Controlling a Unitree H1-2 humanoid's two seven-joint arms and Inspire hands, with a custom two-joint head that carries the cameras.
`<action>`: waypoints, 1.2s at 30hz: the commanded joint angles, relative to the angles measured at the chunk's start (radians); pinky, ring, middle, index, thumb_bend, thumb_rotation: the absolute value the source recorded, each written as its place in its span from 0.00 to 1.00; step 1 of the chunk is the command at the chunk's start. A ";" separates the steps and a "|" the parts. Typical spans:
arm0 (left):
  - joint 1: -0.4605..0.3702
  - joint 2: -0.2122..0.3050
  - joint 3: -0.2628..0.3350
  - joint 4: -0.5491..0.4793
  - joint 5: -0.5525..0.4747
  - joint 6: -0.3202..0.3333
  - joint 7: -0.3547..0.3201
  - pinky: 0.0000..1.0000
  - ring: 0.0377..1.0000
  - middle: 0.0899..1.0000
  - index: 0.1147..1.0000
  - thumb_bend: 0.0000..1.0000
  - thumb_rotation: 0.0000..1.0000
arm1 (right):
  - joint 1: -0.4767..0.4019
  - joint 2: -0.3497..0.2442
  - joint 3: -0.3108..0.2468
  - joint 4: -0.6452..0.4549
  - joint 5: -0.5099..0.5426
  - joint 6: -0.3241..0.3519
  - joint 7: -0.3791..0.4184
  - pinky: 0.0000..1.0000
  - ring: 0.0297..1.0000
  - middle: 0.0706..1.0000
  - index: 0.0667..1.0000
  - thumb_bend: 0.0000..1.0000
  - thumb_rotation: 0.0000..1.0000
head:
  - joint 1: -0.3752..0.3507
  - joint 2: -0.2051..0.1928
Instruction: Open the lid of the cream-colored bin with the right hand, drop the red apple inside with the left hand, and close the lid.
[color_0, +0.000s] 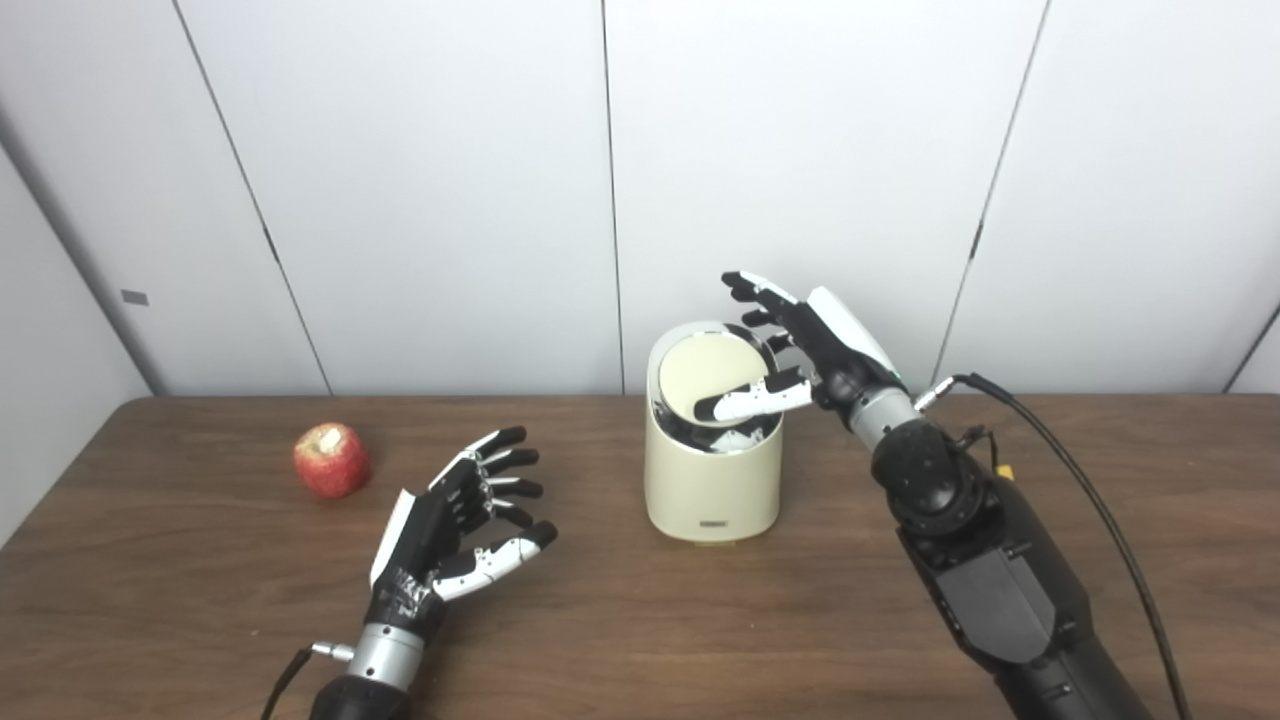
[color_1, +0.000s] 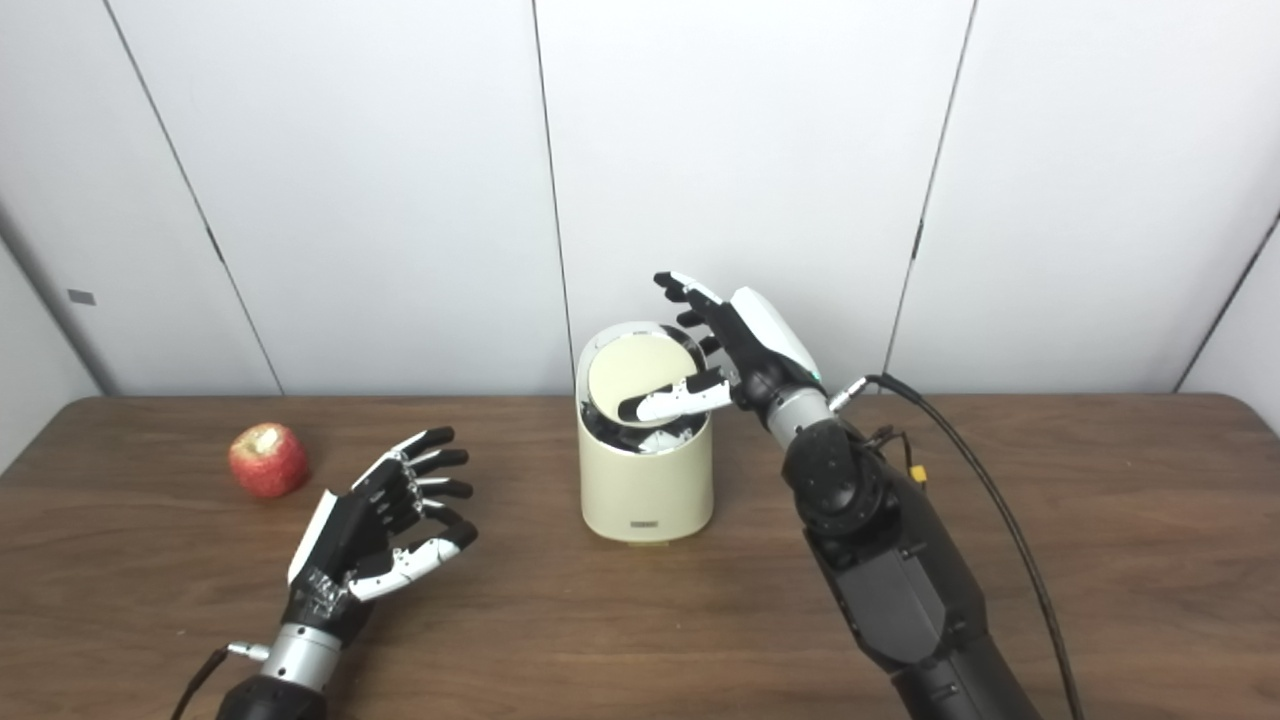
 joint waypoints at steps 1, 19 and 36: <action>0.009 -0.002 -0.002 0.010 -0.003 -0.026 0.004 0.54 0.66 0.76 0.84 0.71 0.16 | -0.048 -0.007 -0.005 -0.018 -0.007 -0.037 -0.018 0.73 0.84 0.90 0.90 0.88 0.27 | 0.002 0.001; 0.012 0.002 -0.002 0.002 -0.002 -0.019 0.003 0.53 0.66 0.77 0.84 0.71 0.17 | -0.062 -0.011 -0.036 0.049 0.004 -0.059 -0.040 0.73 0.86 0.90 0.90 0.76 0.25 | 0.002 0.004; 0.026 -0.002 -0.007 -0.029 -0.003 -0.002 0.001 0.54 0.66 0.77 0.84 0.70 0.16 | -0.075 -0.001 -0.016 0.048 -0.029 -0.029 -0.043 0.75 0.85 0.89 0.89 0.76 0.28 | 0.005 0.015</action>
